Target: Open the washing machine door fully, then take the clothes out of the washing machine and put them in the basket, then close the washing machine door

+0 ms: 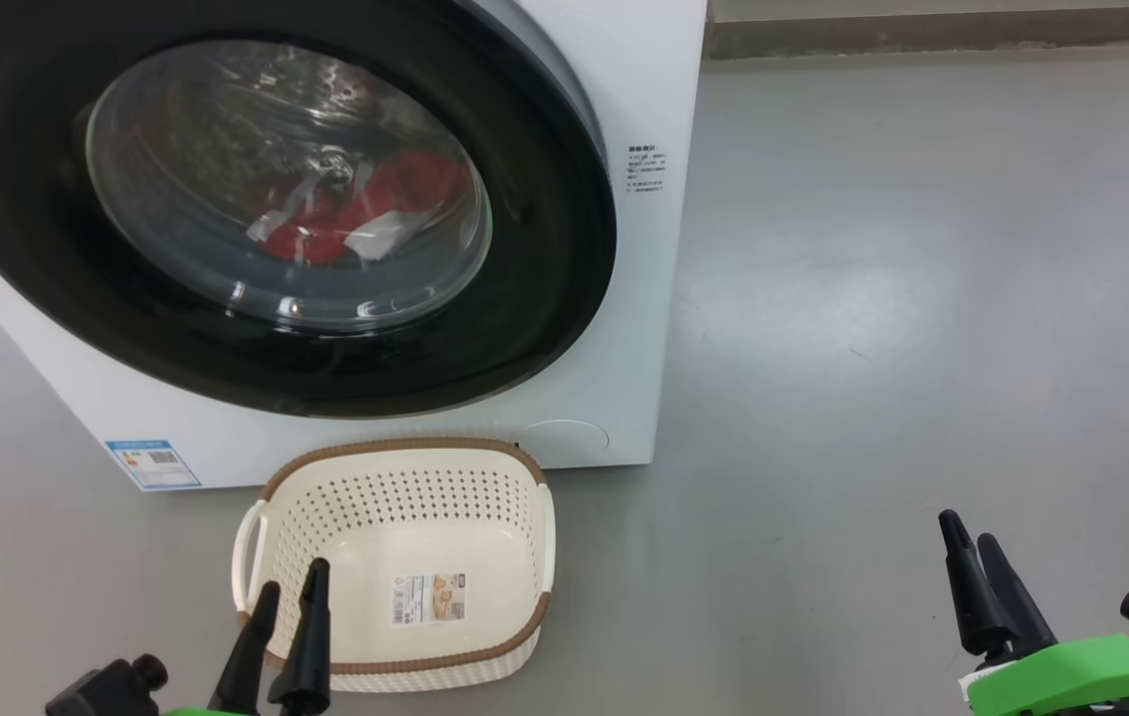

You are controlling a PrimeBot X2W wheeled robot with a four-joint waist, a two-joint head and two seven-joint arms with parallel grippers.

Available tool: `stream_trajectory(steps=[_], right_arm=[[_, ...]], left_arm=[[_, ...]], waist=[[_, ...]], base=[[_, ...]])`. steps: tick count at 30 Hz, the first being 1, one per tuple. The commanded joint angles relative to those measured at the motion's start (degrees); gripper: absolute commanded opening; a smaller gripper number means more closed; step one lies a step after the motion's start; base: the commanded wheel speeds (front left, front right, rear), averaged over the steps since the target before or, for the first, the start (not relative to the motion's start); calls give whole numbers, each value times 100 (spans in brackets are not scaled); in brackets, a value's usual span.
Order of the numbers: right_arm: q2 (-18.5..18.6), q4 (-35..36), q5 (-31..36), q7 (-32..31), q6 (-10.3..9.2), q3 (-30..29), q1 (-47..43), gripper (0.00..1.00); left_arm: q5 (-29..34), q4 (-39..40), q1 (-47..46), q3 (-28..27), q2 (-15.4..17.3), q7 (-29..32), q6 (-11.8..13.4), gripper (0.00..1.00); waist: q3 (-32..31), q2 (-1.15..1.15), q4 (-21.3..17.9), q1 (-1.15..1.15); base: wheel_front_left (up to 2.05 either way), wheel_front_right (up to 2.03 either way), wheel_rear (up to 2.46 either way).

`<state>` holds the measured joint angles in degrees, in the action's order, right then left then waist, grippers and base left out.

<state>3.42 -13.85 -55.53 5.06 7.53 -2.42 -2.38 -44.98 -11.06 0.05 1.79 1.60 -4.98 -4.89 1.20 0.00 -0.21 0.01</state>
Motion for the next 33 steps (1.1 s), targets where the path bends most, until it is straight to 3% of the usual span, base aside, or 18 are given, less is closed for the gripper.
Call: stream_trajectory(steps=[1,33], right_arm=[[122,198,200,79,-2,123,69,100],[219,448,1950,618,-4,223,-154,100]], left_arm=[[222,208,-63,-81,93,-80,53,100],[2422,495,27,65,114,-623,185,100]], waist=[[-3,0,-6,0],[11,0,-37,-1]], base=[[0,0,0],[0,0,0]])
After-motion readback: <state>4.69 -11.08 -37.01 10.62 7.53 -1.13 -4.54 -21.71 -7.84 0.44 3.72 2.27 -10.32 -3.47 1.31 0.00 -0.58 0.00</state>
